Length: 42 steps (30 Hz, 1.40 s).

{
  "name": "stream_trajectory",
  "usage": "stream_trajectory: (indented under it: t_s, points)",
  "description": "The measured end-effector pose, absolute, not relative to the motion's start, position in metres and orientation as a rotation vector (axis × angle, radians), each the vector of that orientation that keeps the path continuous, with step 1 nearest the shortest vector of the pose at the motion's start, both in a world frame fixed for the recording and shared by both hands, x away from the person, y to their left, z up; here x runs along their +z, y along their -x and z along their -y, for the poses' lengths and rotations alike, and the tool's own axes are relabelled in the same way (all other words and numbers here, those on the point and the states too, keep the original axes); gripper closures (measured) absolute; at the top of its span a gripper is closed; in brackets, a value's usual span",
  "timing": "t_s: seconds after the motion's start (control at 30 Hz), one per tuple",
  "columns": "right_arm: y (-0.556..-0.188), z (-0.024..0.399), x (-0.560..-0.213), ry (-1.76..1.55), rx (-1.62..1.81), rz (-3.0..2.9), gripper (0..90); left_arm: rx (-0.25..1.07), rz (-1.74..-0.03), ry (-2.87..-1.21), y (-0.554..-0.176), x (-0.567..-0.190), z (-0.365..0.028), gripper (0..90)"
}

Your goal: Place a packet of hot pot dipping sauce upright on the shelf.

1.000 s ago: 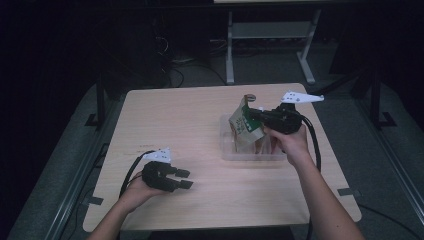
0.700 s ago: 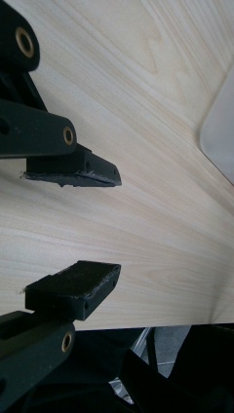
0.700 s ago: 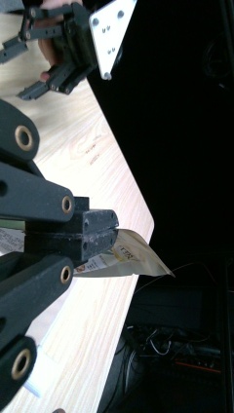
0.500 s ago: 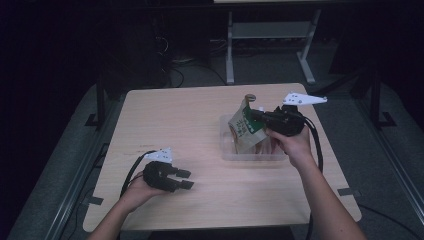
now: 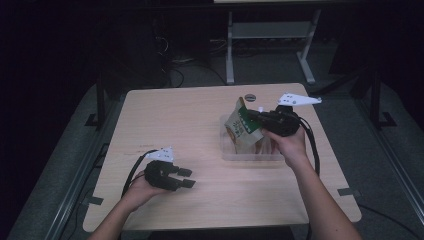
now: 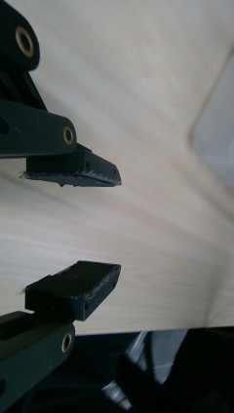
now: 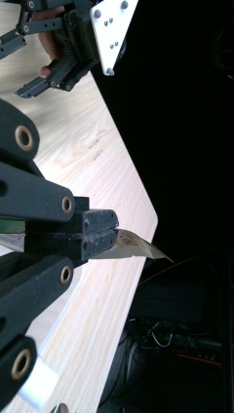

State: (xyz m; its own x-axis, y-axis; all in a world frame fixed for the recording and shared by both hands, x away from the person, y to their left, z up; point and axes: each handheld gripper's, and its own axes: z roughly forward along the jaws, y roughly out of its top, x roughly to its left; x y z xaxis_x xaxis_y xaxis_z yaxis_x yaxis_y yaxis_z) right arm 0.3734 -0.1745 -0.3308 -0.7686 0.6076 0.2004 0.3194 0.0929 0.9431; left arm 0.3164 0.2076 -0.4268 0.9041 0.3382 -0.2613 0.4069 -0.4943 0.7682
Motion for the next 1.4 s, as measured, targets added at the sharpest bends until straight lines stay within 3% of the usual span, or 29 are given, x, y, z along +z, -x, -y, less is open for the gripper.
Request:
stream_trajectory:
  t_s: [0.07,0.2,0.23,0.63,0.83,1.3,1.4]
  points:
    - [-0.373,0.177,-0.330,-0.932,1.732,-2.128,90.0,-0.065,-0.557,-2.075,-0.323,-0.418,-0.205,55.9]
    - [-0.374,0.180,-0.329,-0.945,1.734,-2.119,90.0,0.009,-0.542,-2.061,-0.342,-0.398,-0.196,87.5]
    - [-0.374,0.179,-0.329,-0.944,1.736,-2.119,90.0,0.006,-0.554,-2.045,-0.348,-0.396,-0.193,89.7]
    - [-0.375,0.177,-0.328,-0.933,1.748,-2.121,90.0,0.135,-0.574,-2.069,-0.427,-0.375,-0.119,89.9]
    - [-0.374,0.177,-0.328,-0.924,1.753,-2.129,90.0,0.151,-0.588,-2.070,-0.447,-0.381,-0.091,89.9]
    - [-0.382,0.168,-0.337,-0.964,1.685,-2.174,90.0,0.121,-0.650,-2.071,-0.456,-0.401,-0.087,89.8]
    - [-0.384,0.165,-0.340,-0.965,1.643,-2.192,86.7,0.114,-0.650,-2.081,-0.455,-0.404,-0.089,89.8]
